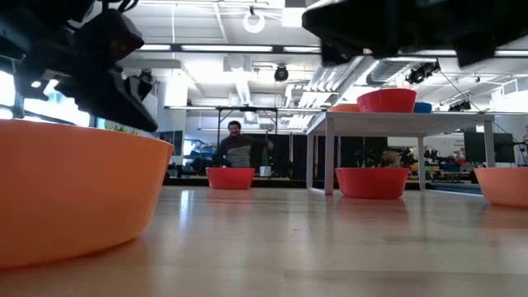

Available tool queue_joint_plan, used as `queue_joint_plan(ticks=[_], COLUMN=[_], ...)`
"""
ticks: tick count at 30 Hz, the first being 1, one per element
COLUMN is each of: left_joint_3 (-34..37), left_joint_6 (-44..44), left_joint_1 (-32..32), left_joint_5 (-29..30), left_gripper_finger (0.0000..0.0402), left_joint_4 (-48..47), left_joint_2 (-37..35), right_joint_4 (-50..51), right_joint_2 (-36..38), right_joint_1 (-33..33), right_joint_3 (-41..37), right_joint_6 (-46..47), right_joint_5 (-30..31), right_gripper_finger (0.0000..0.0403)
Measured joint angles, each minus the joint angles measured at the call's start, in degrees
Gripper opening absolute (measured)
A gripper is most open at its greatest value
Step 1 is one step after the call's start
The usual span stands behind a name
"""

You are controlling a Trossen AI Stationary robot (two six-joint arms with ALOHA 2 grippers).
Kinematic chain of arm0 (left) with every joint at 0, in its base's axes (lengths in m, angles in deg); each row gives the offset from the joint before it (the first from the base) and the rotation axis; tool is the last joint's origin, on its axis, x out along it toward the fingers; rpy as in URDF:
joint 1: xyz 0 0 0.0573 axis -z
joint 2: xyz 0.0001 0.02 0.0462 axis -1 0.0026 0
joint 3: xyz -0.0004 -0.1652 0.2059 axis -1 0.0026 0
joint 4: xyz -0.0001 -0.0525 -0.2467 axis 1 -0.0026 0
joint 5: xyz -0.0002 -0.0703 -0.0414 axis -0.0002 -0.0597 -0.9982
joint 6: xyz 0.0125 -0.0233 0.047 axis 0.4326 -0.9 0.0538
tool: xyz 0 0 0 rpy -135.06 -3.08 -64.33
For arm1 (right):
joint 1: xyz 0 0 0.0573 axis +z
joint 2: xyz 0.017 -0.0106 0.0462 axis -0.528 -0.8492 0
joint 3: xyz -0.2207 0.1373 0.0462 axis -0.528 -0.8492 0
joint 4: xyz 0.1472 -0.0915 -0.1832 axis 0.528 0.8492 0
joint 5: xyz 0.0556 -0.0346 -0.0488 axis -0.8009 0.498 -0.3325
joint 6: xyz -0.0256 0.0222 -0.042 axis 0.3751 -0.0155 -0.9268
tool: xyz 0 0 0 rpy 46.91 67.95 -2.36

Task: Pick & Place Mini bowls
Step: Stack the red bowl on top of the red bowl on the shelf

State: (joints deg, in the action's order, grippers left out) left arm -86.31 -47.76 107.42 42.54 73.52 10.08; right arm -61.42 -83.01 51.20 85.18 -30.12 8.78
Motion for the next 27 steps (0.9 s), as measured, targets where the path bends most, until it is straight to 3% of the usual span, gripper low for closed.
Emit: queue_joint_plan(ticks=[5, 9, 14, 22, 27], left_joint_3=[0.00, -0.02, -3.52, -11.88, -12.85], left_joint_6=[-6.15, -9.20, -13.48, -19.34, -23.70], left_joint_1=[1.97, 3.21, 3.57, 3.60, 3.60], left_joint_5=[1.69, 3.70, 3.58, 2.89, -2.16], left_gripper_finger=[0.0001, 0.0001, 0.0022, 0.0104, 0.0147], left_joint_4=[-3.57, -5.79, -14.10, -32.40, -38.14], left_joint_2=[0.00, 0.00, 0.02, 0.02, 0.04], right_joint_4=[-16.55, -23.13, -23.75, -23.67, -23.30], right_joint_2=[0.00, 0.04, 0.07, 0.07, 0.07], right_joint_1=[1.46, 3.65, 5.31, 5.57, 5.57], right_joint_3=[-10.25, -14.25, -14.76, -14.76, -14.76], right_joint_6=[4.41, 4.48, 4.19, 4.29, 4.35], right_joint_5=[3.87, 8.55, 10.93, 11.20, 11.19], right_gripper_finger=[0.0000, 0.0000, 0.0000, 0.0000, 0.0000])
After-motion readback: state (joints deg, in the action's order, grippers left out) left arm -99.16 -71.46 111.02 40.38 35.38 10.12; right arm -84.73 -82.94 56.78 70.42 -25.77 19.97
